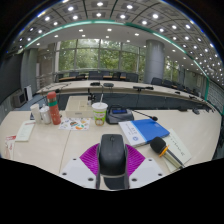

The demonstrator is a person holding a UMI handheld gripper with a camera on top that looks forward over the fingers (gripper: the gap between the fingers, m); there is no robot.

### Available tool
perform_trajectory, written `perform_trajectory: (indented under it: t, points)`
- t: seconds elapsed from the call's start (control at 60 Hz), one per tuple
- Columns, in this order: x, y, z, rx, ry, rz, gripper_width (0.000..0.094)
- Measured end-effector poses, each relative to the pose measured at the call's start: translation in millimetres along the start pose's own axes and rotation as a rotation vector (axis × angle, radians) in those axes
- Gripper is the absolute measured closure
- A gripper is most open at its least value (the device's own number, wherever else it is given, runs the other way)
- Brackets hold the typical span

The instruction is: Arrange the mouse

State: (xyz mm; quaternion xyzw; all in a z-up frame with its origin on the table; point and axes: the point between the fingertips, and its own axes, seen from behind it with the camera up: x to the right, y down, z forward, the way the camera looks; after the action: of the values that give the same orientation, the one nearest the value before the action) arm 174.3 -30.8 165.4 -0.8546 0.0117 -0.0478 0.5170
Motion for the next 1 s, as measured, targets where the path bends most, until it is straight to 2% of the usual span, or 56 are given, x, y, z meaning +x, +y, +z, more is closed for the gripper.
perform_trajectory:
  t: [0.15, 0.317, 0.367, 0.4, 0.5, 0.533, 0.567, 0.583, 0.617, 0.683, 1.0]
  points:
    - [53, 83, 54, -0.117, -0.042, -0.010, 0.0618]
    - [70, 145, 87, -0.207, -0.091, 0.004, 0.0612]
    - [71, 159, 90, -0.240, -0.098, 0.016, 0.0569]
    - [71, 153, 90, -0.211, -0.104, 0.019, 0.0538]
    - [70, 158, 88, -0.229, -0.114, -0.014, 0.0417]
    - [70, 158, 83, -0.238, -0.108, -0.018, 0.0289]
    - [69, 156, 77, -0.240, -0.109, -0.022, 0.0103]
    - [68, 154, 73, -0.237, -0.109, -0.024, 0.0068]
    - [69, 150, 67, -0.232, -0.105, -0.028, 0.0117]
    - [67, 139, 46, -0.215, -0.092, -0.036, 0.0066]
    - [62, 85, -122, -0.106, -0.007, -0.004, 0.0080]
